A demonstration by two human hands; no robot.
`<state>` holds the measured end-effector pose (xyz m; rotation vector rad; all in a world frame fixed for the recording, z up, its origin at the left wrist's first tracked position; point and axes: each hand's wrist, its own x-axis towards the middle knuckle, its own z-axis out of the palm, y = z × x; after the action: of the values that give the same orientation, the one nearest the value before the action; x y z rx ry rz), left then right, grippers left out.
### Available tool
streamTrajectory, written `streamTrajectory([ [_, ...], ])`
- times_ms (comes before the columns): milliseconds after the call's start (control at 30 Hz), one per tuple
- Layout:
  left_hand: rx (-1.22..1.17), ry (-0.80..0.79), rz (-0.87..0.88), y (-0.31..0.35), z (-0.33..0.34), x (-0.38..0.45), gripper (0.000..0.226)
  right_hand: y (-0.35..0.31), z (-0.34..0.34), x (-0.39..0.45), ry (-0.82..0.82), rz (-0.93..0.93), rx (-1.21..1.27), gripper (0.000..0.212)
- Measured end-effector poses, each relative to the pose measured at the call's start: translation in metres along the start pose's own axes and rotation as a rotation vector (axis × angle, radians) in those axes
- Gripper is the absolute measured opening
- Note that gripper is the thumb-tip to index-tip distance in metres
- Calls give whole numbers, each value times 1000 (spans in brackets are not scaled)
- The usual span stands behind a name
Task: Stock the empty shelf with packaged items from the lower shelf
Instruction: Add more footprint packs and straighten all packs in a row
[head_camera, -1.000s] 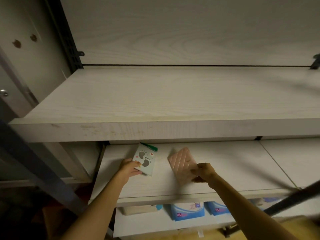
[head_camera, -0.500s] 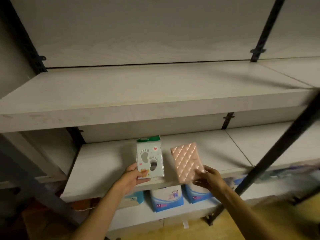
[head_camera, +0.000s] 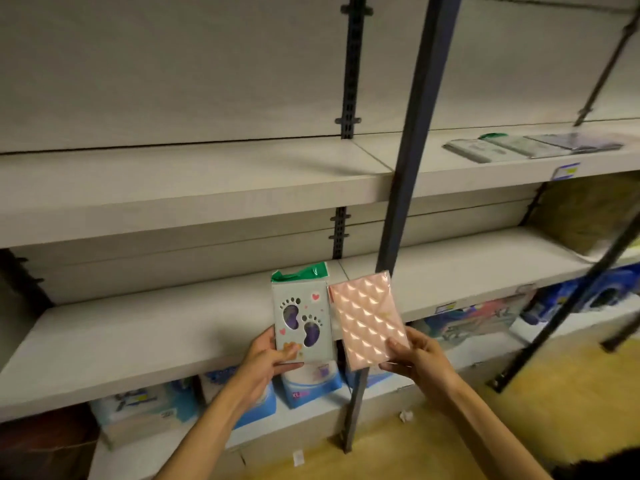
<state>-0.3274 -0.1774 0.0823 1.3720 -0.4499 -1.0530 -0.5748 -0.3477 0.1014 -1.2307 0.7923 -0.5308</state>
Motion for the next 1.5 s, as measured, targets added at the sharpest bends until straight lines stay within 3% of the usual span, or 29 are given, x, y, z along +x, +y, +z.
streamTrajectory([
  [133, 45, -75, 83, 23, 79, -3, 40, -33, -57, -14, 31, -63, 50, 30],
  [267, 132, -152, 171, 55, 154, -1, 35, -75, -100, -21, 72, -145, 101, 47],
  [433, 135, -181, 263, 93, 238, 16, 32, -130, -146, -11, 119, -238, 141, 24],
  [633, 103, -158, 390, 146, 325, 61, 25, -202, -204, 32, 160, -342, 133, 21],
  [867, 46, -13, 497, 224, 404, 118, 17, -289, -265, 87, 119, -453, 111, 22],
  [1133, 209, 211, 483, 278, 456, 190, 10, -359, -326, 147, 163, -498, 52, 30],
  [1267, 382, 258, 388, 274, 471, 220, 32, -377, -355, 170, 160, -471, 18, 32],
  [1400, 572, 344, 378, 267, 489, 228, 26, -386, -379, 184, 146, -469, 13, 26],
  [1500, 822, 466, 362, 264, 497, 236, 42, -395, -400, 196, 129, -466, 36, 22],
])
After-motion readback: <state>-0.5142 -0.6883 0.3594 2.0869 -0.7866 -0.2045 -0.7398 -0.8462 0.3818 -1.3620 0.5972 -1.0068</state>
